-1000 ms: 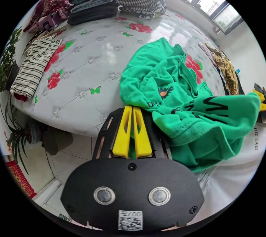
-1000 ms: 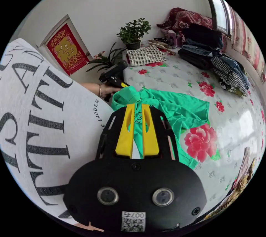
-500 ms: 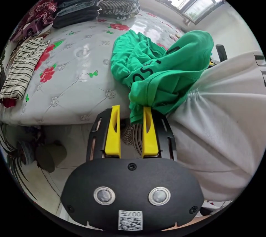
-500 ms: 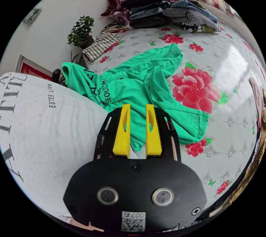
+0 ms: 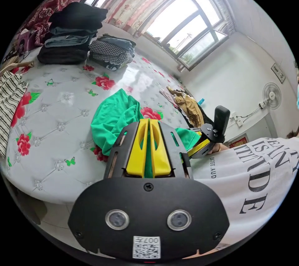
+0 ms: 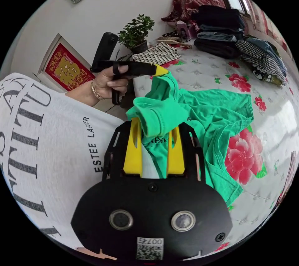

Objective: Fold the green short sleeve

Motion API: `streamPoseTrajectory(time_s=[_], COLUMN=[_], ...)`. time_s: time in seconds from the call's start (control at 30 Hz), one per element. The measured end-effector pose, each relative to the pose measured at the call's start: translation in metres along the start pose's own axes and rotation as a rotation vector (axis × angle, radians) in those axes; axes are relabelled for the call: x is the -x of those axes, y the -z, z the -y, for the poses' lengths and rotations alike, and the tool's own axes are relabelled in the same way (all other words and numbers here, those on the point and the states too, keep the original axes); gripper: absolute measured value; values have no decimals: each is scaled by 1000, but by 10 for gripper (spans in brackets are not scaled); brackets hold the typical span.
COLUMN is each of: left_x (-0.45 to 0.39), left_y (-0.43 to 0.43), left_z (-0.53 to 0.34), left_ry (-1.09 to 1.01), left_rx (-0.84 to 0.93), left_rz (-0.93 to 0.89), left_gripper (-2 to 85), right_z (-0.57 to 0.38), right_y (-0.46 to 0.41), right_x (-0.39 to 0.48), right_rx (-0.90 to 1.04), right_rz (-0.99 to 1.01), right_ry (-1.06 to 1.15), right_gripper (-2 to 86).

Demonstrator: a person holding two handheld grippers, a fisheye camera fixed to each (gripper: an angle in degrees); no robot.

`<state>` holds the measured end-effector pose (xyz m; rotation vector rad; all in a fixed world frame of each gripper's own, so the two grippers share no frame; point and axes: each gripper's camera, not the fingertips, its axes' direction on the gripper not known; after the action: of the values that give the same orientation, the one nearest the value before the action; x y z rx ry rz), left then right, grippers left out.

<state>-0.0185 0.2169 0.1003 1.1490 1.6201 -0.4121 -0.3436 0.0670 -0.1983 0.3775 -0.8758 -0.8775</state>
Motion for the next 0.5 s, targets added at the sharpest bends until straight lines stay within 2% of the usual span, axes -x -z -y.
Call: streamPoseTrajectory(time_s=[0.1, 0.2, 0.27, 0.4, 0.5], left_x=[-8, -1, -1, -15, -59], left_y=[19, 56, 96, 163, 209], left_z=[-13, -35, -48, -45, -27], left_ry=[-20, 81, 125, 82, -77], left_rx=[-12, -132, -278, -480, -575], left_rz=[87, 12, -51, -124, -163], left_gripper=[-10, -10, -10, -10, -10], right_z=[-17, -36, -50, -57, -50], right_y=[14, 44, 85, 166, 239], right_x=[-15, -31, -38, -33, 0], right_rx=[-52, -150, -280, -473, -605], right_rz=[-72, -74, -99, -147, -233], right_ry=[-105, -188, -226, -201, -70], right_gripper=[43, 28, 23, 17, 12])
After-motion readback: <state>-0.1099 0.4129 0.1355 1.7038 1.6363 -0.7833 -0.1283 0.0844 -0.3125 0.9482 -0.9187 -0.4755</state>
